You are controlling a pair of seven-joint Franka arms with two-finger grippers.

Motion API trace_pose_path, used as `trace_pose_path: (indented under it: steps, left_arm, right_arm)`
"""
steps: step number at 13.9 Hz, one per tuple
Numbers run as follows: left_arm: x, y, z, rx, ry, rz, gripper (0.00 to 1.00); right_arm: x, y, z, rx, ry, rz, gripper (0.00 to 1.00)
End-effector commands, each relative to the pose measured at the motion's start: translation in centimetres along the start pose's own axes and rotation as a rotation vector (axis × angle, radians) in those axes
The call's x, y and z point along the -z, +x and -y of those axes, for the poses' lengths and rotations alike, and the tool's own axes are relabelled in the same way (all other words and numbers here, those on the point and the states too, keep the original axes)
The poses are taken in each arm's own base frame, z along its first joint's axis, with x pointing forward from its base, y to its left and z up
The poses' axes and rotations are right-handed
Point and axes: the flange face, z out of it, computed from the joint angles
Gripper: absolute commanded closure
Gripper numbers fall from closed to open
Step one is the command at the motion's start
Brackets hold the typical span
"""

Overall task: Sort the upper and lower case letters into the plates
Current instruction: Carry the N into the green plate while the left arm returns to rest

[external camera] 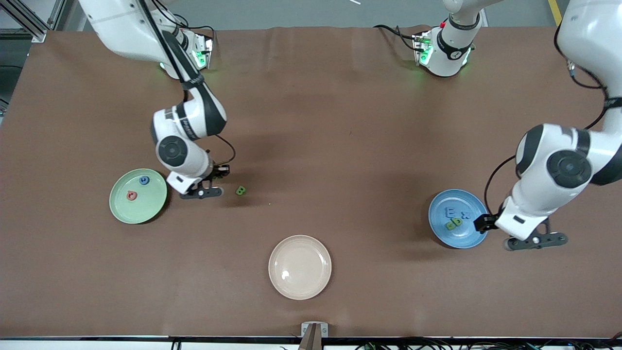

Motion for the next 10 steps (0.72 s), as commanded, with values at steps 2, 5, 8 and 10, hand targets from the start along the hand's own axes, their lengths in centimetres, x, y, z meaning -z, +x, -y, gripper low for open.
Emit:
trace_pose_path:
  steps: [2, 5, 8, 10]
  left_arm:
    - [9.8, -1.1, -0.8, -0.028, 0.027, 0.06, 0.0]
    - [15.6, -2.3, -1.2, -0.102, 0.027, 0.12, 0.0]
    - [20.0, -3.7, -0.1, -0.131, -0.038, 0.123, 0.0]
    - [22.6, -4.9, 1.6, -0.158, -0.046, 0.12, 0.0]
  right_arm:
    - [4.5, 0.3, -12.6, 0.065, 0.036, -0.008, 0.79]
    - [4.0, 0.7, -20.3, 0.132, 0.049, -0.05, 0.79]
    - [0.8, 1.1, -24.9, 0.138, 0.052, -0.076, 0.79]
    - [-2.3, 1.7, -25.5, 0.126, 0.04, -0.105, 0.79]
